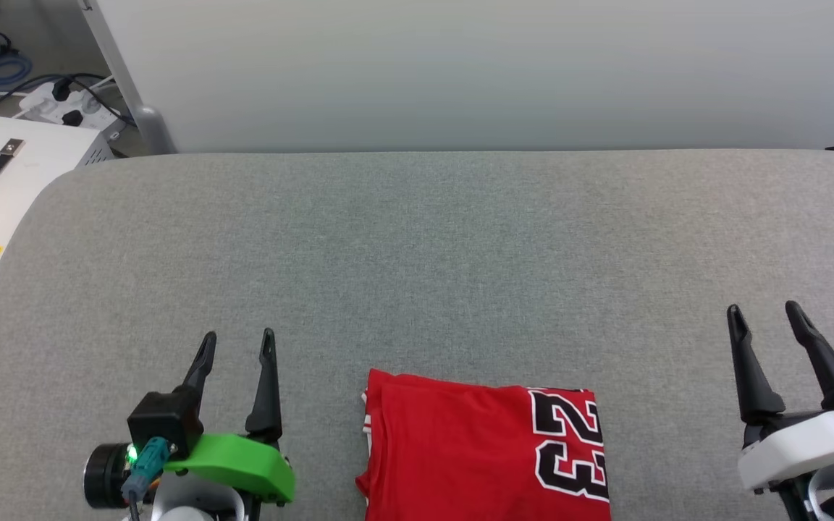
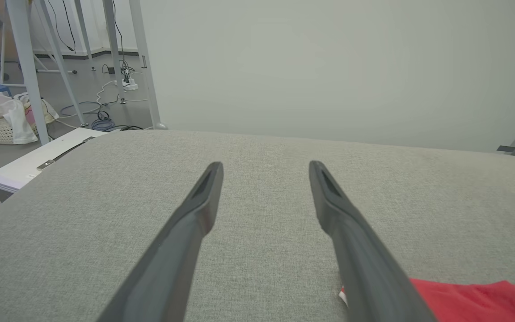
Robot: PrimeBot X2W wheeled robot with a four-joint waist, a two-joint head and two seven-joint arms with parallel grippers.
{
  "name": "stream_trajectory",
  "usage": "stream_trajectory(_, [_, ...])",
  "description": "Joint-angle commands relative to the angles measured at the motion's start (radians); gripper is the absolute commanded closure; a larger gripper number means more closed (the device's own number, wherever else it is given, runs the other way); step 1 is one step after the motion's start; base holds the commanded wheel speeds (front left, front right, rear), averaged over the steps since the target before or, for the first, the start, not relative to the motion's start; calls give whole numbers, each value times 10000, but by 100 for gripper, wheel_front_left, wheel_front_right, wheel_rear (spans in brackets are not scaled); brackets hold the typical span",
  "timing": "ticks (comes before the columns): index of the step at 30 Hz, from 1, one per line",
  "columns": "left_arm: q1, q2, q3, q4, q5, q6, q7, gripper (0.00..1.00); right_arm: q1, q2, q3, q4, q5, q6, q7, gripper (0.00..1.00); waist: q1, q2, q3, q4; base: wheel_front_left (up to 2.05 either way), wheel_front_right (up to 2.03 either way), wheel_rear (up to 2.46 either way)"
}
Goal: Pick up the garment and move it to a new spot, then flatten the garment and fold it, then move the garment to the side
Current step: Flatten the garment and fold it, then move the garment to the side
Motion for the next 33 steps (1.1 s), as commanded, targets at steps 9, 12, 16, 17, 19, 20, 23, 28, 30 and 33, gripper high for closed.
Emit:
stream_trajectory(9, [807,-77,187,-97,-37,177,-59,0,830,330,210,-589,-176,2,366,0,0,-1,-523,-189,0,0,0])
stream_trajectory(12, [899,-2,195,-138,30,190,-59,0,879,334,209,-654,-111,2,452,0,0,-1,-561,-207,0,0,0])
stream_trajectory(16, [869,74,185,-192,64,178,-55,0,857,299,203,-703,-74,2,593,0,0,-1,-548,-203,0,0,0])
stream_trajectory(17, [846,79,177,-202,71,180,-52,0,851,292,193,-709,-89,2,633,0,0,-1,-540,-202,0,0,0])
stream_trajectory(19, [801,78,161,-211,76,180,-49,0,833,293,165,-722,-80,2,696,0,0,-1,-523,-203,0,0,0])
stream_trajectory(20, [784,74,156,-212,75,180,-49,0,830,288,143,-713,-83,2,749,0,0,-1,-520,-206,0,0,0])
stream_trajectory(23, [749,49,159,-220,68,183,-50,0,834,291,106,-674,9,2,945,0,0,-1,-491,-207,0,0,0])
stream_trajectory(28, [526,-28,176,-285,116,150,-54,0,872,-57,-404,-17,974,2,2148,0,0,-1,-279,-65,0,0,0])
stream_trajectory(30, [390,-51,162,-310,164,113,-55,0,925,-349,-543,348,1508,2,2863,0,0,-1,-130,48,0,0,0])
stream_trajectory(33, [202,-102,177,-328,244,59,-57,0,1046,-824,-431,872,2381,2,4107,0,0,-1,113,227,0,0,0])
